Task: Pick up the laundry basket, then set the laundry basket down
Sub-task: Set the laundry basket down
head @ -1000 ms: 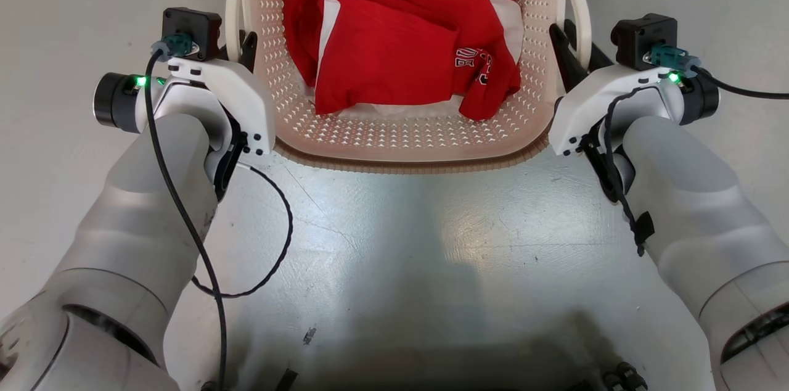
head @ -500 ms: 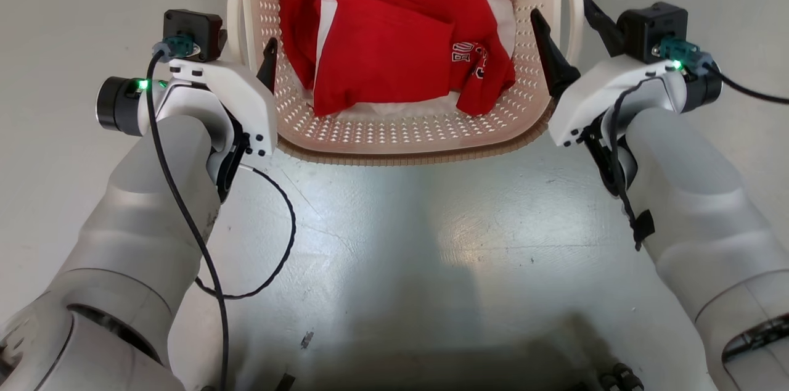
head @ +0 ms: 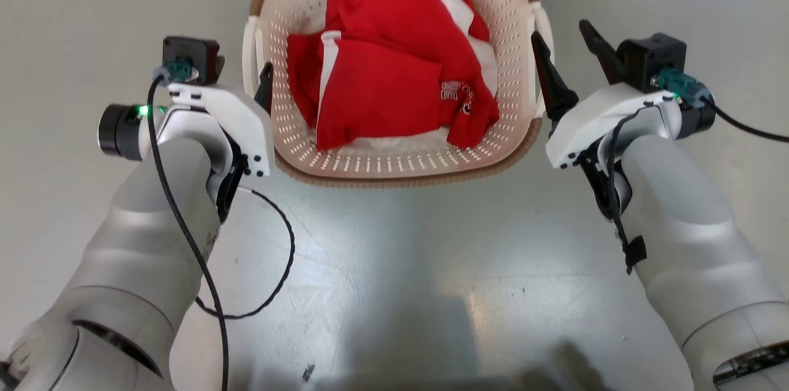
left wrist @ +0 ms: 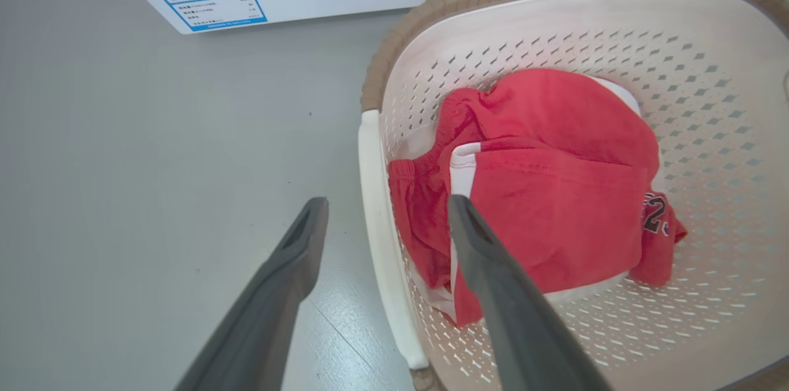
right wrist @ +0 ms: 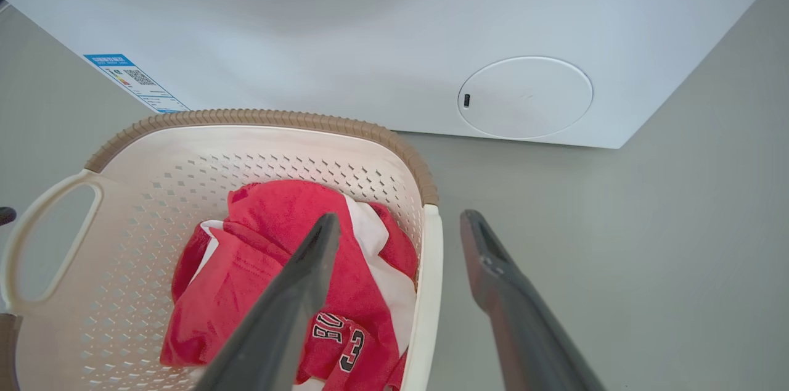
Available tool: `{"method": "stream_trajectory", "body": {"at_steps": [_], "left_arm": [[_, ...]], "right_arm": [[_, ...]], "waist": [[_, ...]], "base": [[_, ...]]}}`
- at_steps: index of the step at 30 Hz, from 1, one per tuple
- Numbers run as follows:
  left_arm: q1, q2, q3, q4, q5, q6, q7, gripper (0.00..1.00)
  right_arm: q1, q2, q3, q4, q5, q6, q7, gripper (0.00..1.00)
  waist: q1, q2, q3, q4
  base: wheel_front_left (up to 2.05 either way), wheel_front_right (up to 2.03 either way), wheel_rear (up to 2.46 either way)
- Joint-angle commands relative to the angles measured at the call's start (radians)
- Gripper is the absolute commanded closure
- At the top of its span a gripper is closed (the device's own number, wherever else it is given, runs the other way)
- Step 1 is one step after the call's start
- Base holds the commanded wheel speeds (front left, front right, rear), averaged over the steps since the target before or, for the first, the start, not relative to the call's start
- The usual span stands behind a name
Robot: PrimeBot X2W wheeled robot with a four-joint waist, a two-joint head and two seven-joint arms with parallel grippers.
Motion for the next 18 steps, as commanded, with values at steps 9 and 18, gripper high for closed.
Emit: {"method": "stream_trajectory", "body": {"at_steps": [9,18], "left_arm": [[0.128,0.068,0.106,-0.153,0.038,0.060,-0.010,0.00],[0.308,0.088,0.262,-0.338,0.150,0.091,-0.010,0.00]], "right_arm": [[0.117,0.030,-0.040,-0.051,-0.058,0.006,-0.007,0.00],[0.205,0.029,-0.076,-0.122,-0.089,0.006,-0.007,0.00]], "waist": [[0.0000,0.0000,-0.200,0.001],[0.0000,0.0000,-0.382,0.001]], "base": [[0.00,0.00,0.00],[0.00,0.00,0.00]]}}
